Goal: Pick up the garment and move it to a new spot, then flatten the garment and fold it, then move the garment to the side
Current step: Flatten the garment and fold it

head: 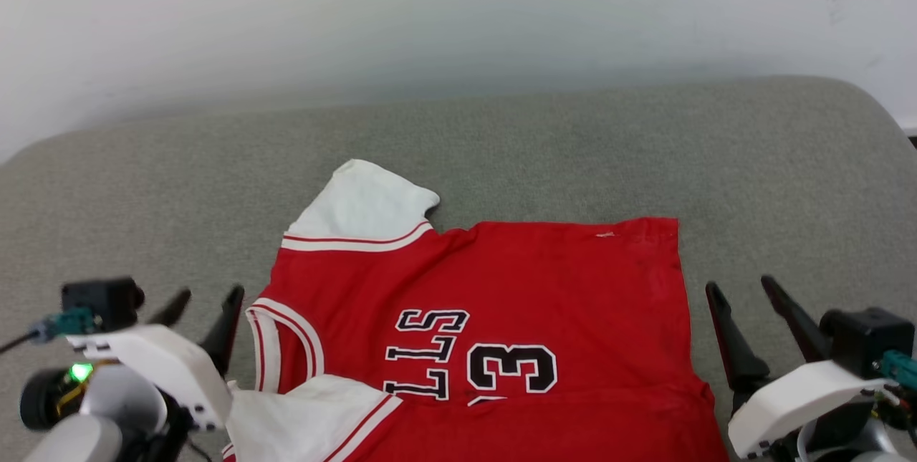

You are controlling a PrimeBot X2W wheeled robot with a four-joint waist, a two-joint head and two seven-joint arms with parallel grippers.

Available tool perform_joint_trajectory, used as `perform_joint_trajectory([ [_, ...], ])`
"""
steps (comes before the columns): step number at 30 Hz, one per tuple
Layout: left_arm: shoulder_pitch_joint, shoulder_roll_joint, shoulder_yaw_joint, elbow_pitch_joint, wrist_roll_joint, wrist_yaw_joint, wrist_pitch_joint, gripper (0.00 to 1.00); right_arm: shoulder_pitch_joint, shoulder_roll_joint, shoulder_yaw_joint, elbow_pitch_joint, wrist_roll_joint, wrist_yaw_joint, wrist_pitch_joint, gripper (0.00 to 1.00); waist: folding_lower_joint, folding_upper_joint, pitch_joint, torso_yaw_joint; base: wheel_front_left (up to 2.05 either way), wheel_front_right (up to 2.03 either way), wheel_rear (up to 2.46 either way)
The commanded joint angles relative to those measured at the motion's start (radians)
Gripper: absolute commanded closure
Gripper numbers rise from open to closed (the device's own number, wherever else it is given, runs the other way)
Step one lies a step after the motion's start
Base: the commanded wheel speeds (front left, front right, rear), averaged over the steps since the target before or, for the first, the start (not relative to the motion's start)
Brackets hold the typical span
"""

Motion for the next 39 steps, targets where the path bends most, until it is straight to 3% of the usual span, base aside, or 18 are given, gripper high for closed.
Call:
perform_joint_trajectory([
  [1, -0.019, -0.004, 0.005, -0.001, 0.009, 0.001, -0.013, 0.00, -0.017, 0.008, -0.002, -0.013, -0.004, 0.000, -0.006, 0.00, 0.0000, -0.0001, 0.023, -0.015, 0.00, 0.00, 0.00],
  [8, -0.207, -0.016, 0.027, 0.035, 0.068, -0.019, -0.067, 0.00, -0.106, 0.039, 0.009, -0.104, -0.036, 0.000, -0.037, 0.00, 0.0000, -0.0001, 0.168, -0.078, 0.00, 0.00, 0.00],
  [14, -0.396, 0.002, 0.014, 0.125, 0.080, -0.074, -0.004, 0.00, -0.189, 0.052, 0.049, -0.126, -0.037, 0.000, -0.066, 0.00, 0.0000, -0.0001, 0.289, -0.141, 0.00, 0.00, 0.00],
  [20, -0.591, 0.048, -0.016, 0.244, 0.046, -0.174, 0.172, 0.00, -0.229, 0.058, 0.074, -0.097, -0.024, 0.000, -0.094, 0.00, 0.0000, -0.0001, 0.349, -0.194, 0.00, 0.00, 0.00],
  [25, -0.717, 0.089, -0.055, 0.338, -0.001, -0.242, 0.386, 0.00, -0.239, 0.060, 0.091, -0.066, 0.004, 0.000, -0.120, 0.00, 0.0000, -0.0001, 0.377, -0.234, 0.00, 0.00, 0.00],
  [30, -0.791, 0.122, -0.092, 0.420, -0.032, -0.258, 0.581, 0.00, -0.242, 0.060, 0.108, -0.037, 0.042, 0.000, -0.147, 0.00, 0.0000, -0.0001, 0.411, -0.270, 0.00, 0.00, 0.00],
  [39, -0.780, 0.119, -0.131, 0.522, -0.079, -0.263, 0.739, 0.00, -0.255, 0.060, 0.124, 0.008, 0.086, 0.000, -0.177, 0.00, 0.0000, -0.0001, 0.453, -0.299, 0.00, 0.00, 0.00],
])
